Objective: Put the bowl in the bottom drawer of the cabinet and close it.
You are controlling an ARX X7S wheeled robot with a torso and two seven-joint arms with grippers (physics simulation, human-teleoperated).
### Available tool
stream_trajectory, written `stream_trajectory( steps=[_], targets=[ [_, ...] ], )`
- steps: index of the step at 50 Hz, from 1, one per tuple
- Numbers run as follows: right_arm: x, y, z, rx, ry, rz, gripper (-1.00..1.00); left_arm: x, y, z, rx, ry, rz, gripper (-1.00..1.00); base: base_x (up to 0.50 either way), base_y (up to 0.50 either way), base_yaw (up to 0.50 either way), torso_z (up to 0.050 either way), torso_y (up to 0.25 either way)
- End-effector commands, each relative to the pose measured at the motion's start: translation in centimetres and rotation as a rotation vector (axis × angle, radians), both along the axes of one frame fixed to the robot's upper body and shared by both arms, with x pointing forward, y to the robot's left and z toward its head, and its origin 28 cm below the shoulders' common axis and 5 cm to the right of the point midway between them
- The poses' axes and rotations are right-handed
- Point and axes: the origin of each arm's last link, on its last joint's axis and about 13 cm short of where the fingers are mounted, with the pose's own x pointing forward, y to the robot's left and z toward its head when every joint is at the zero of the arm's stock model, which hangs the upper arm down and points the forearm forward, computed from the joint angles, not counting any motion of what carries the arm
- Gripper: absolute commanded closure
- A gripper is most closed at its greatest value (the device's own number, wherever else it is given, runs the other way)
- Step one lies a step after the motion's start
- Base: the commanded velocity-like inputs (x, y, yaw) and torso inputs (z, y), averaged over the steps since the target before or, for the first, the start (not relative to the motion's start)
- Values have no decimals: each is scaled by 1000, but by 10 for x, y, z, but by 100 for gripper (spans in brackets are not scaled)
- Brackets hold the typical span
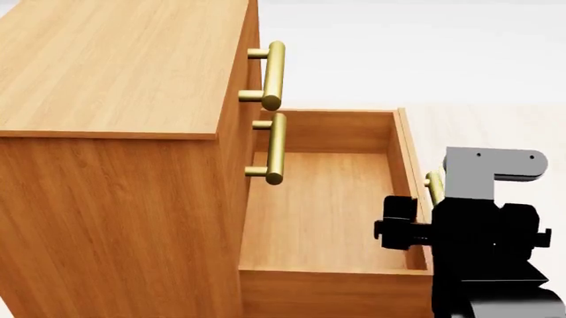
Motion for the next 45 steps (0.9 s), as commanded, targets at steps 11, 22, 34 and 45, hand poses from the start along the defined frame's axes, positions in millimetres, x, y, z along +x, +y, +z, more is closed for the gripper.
stream_trajectory(
  steps=[11,22,34,45],
  targets=[
    [-17,-13,45,1,-218,-64,-100,0,0,1,0,0,-3,-100,0,0,0,0,0],
    [-22,-24,52,-87,-285,-193,-100,0,1,2,-40,-27,-16,-100,0,0,0,0,0],
    [-29,-43,55,-113,-307,-314,-100,1,1,-4,-50,-24,-18,-100,0,0,0,0,0],
    [-37,-55,59,-113,-316,-404,-100,2,0,-5,-44,-30,-18,-100,0,0,0,0,0]
  ],
)
